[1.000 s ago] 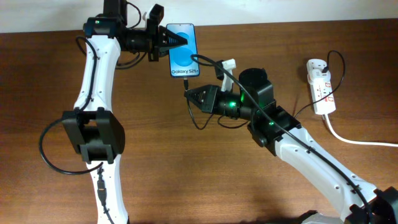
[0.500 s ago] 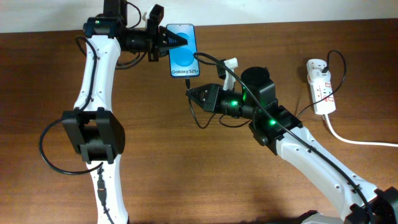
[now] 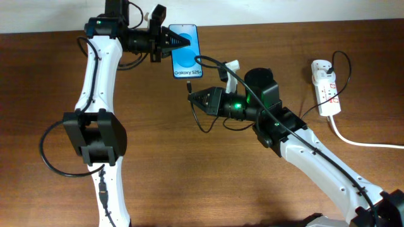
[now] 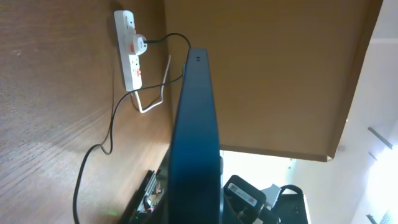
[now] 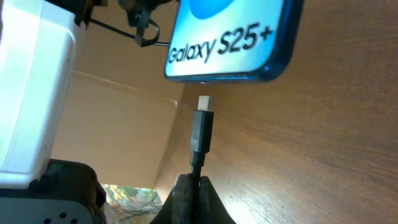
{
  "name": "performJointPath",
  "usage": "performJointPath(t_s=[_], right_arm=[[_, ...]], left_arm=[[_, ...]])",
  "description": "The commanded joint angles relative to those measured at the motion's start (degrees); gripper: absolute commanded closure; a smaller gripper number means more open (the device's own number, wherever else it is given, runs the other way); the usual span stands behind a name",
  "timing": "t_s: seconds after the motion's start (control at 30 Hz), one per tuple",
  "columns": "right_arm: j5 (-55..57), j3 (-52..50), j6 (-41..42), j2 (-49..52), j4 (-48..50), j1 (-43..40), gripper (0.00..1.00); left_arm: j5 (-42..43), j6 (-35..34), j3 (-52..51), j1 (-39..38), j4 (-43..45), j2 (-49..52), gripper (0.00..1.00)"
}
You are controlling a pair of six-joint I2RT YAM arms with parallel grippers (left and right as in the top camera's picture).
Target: Plug charger to phone and switch on socket
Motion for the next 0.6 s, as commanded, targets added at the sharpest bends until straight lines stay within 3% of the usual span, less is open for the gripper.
performJointPath(t_s=[0.0,0.57], right_arm=[[0.4,-0.2,-0.9,0.4,0.9,-0.2,0.96],[2.2,-0.2,-0.9,0.4,2.0,-0.2,0.96]], left_arm=[[1.8,-0.3,0.0,0.3,0.1,-0.1,1.0],[1.8,-0.3,0.0,-0.1,0.1,-0.1,1.0]])
